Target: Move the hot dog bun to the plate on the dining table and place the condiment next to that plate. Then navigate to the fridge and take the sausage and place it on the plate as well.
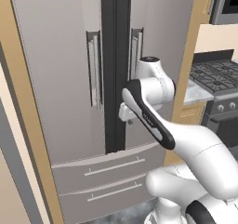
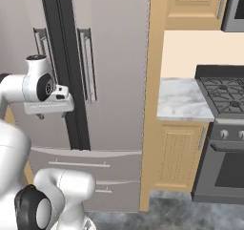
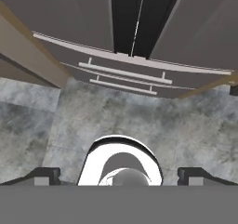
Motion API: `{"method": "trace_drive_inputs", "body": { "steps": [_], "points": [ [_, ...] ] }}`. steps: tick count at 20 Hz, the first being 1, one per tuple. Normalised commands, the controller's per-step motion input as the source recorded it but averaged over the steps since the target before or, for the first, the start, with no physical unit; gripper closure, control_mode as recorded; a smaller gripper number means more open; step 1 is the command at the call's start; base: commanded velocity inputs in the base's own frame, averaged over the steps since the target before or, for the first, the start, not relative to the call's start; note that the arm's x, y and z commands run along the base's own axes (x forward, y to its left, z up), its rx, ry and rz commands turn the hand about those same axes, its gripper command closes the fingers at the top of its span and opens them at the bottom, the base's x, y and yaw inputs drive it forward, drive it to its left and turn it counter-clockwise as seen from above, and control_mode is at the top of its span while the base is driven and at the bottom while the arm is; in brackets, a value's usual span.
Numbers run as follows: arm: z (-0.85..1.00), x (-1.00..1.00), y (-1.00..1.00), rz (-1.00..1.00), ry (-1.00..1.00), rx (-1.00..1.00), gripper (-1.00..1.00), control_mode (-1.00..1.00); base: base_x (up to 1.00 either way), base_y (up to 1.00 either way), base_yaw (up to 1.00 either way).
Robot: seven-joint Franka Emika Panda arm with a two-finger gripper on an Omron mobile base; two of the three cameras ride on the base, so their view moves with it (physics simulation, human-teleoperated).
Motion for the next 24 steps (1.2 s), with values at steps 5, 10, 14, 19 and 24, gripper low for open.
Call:
{"method": "trace_drive_inputs", "body": {
  "steps": [5, 10, 14, 19, 24],
  "points": [
    [0.34, 0.63, -0.34, 0.00, -0.22, 0.00, -1.00, -1.00, 0.00, 0.00, 0.00],
    [0.43, 0.43, -0.33, 0.00, -0.43, 0.00, -1.00, -1.00, 0.00, 0.00, 0.00],
    [0.17, 0.04, -0.45, 0.00, -0.44, 0.00, -1.00, -1.00, 0.00, 0.00, 0.00],
    [0.13, 0.15, -0.29, -0.01, -0.27, 0.04, -1.00, -1.00, 0.00, 0.00, 0.00],
    [0.13, 0.27, -0.02, -0.01, -0.10, 0.08, -1.00, -1.00, 0.00, 0.00, 0.00]
  ]
}}
